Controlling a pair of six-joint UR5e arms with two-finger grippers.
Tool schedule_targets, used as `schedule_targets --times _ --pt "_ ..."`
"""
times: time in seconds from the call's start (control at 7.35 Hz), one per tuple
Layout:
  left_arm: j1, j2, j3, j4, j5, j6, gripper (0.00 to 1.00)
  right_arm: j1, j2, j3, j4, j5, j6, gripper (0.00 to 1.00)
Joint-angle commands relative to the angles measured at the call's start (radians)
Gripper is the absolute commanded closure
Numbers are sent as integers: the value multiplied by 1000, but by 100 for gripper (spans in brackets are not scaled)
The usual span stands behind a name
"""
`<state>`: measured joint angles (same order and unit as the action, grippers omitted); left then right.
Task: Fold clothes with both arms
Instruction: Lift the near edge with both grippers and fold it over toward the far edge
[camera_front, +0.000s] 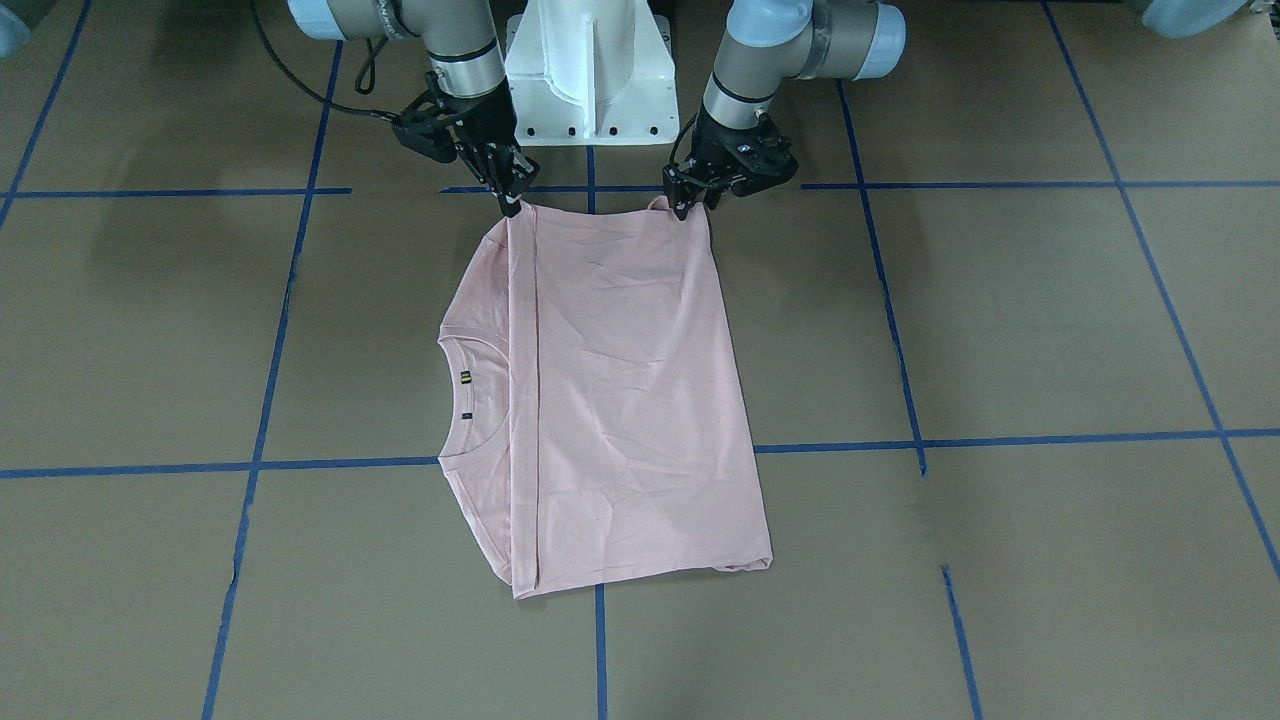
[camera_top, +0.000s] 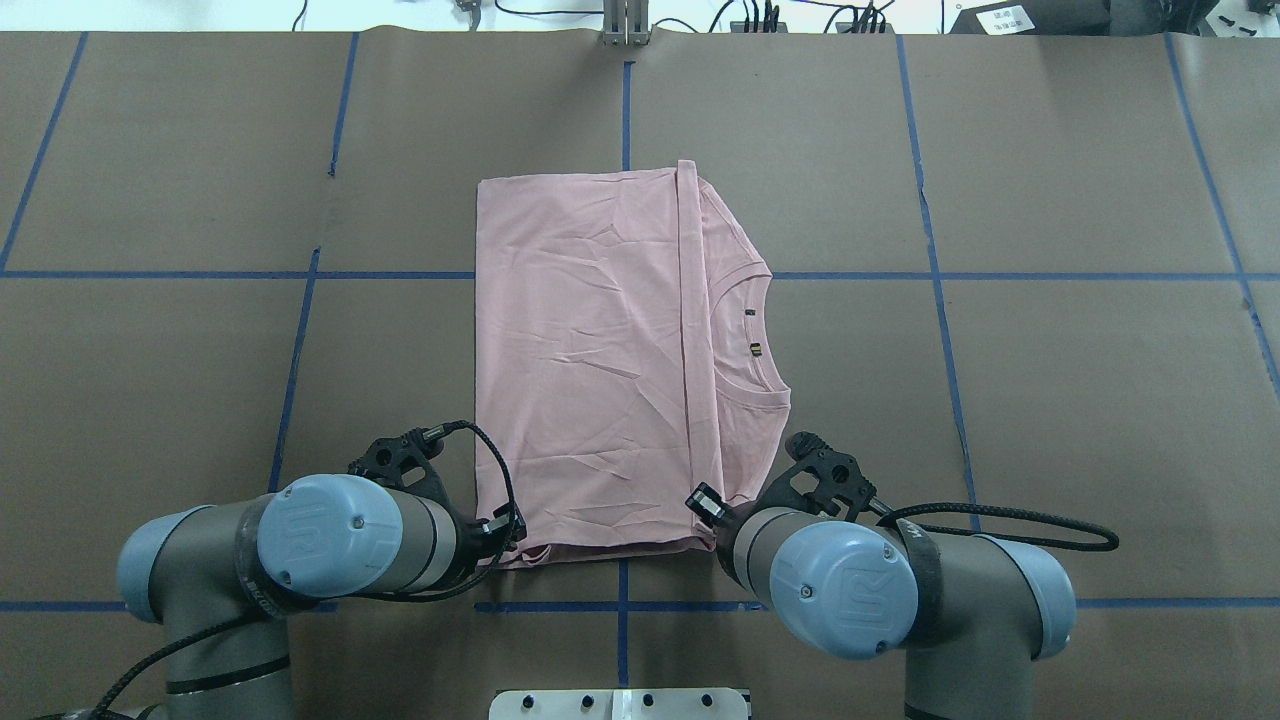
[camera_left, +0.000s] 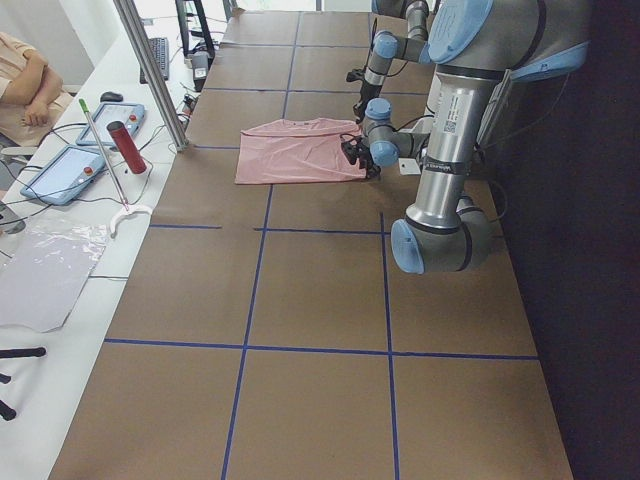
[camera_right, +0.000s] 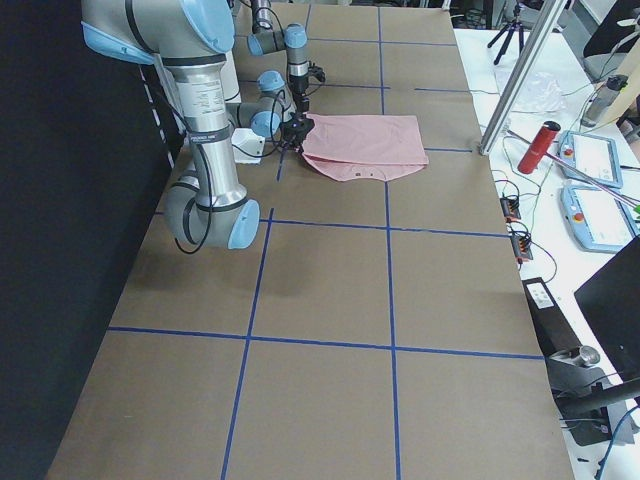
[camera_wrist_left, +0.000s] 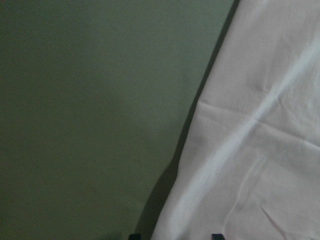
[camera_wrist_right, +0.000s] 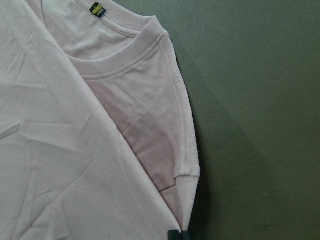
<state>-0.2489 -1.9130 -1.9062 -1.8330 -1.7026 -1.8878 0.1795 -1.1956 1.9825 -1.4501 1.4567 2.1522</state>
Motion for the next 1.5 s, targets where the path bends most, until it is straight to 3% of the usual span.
schedule_targets --times 0.0,0.14,0.27,0.54,0.68,0.95,1.09,1.22,1.36 --pt "20 -6 -5 52 56 -1 70 0 -1 -1 0 1 0 100" --pt "19 -3 -11 54 57 1 93 0 -1 -1 0 1 0 100" --pt "19 -1 -11 54 58 1 100 0 -1 -1 0 1 0 100" --pt "19 -4 -34 57 57 -1 100 2 -4 2 0 1 0 100" --pt "11 -1 -119 93 55 -1 100 6 -15 54 -10 1 5 100" --pt "13 -4 -334 259 25 -37 100 -59 -59 246 -197 1 68 100" --pt "7 -14 -388 273 -1 -53 100 -51 -56 322 -260 1 71 100" --pt "-31 -21 -383 274 0 -51 100 6 -21 341 -327 40 58 100" --pt "-102 -47 -351 273 -2 -31 100 106 52 269 -328 95 -7 100"
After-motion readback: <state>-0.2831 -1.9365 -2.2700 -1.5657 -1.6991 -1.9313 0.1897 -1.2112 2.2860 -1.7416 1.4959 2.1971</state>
